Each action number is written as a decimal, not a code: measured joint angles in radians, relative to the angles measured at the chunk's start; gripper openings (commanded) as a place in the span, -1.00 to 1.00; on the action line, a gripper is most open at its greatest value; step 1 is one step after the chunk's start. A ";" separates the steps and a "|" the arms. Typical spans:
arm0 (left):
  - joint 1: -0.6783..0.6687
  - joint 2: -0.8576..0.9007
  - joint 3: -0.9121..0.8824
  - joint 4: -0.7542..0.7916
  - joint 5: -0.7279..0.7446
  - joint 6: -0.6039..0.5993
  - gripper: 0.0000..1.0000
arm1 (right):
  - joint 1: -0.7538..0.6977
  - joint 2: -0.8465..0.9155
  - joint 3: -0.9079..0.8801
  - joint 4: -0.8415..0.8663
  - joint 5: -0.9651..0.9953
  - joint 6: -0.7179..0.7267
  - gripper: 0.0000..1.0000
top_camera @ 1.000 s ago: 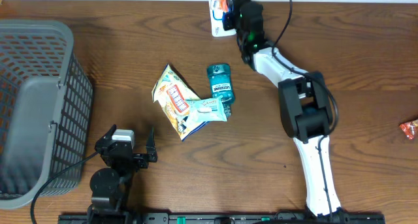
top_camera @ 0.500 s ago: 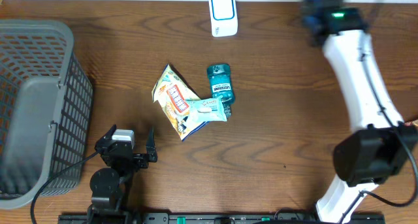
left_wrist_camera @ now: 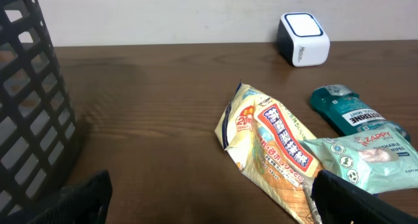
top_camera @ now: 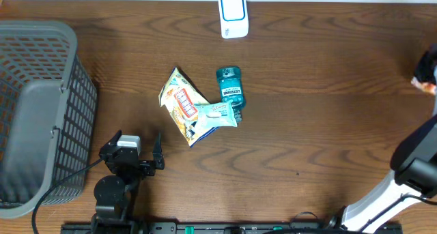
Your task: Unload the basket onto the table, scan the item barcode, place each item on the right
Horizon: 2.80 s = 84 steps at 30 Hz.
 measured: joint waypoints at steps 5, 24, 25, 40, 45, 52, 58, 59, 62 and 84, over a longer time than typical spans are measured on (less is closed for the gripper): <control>0.000 0.000 0.000 0.000 0.000 0.000 0.96 | -0.104 0.041 -0.148 0.134 -0.067 0.009 -0.14; 0.000 0.000 0.000 0.000 0.000 0.000 0.96 | -0.066 -0.246 -0.133 -0.003 -0.534 0.089 0.98; 0.000 0.000 0.000 0.000 0.000 0.000 0.96 | -0.055 -0.280 -0.129 -0.013 -0.555 0.097 0.98; 0.000 0.000 0.000 0.000 0.000 0.000 0.96 | 0.436 -0.586 -0.113 -0.232 -0.689 0.167 0.99; 0.000 0.000 0.000 0.000 0.000 0.000 0.96 | 0.625 -0.586 -0.169 -0.270 -0.630 0.214 0.98; 0.000 0.000 0.000 0.000 0.000 0.000 0.95 | 0.806 -0.569 -0.442 -0.174 -0.602 0.336 0.98; 0.000 0.000 0.000 0.000 0.001 0.000 0.96 | 0.920 -0.557 -0.686 -0.025 -0.600 0.422 0.99; 0.000 0.000 0.000 0.000 0.000 0.000 0.96 | 0.932 -0.557 -0.713 -0.010 -0.600 0.431 0.98; 0.000 0.000 0.000 0.000 0.000 0.000 0.96 | 0.971 -0.557 -0.781 0.027 -0.599 0.450 0.98; 0.000 0.000 0.000 0.000 0.000 0.000 0.96 | 1.250 -0.557 -0.874 0.218 -0.399 0.473 0.98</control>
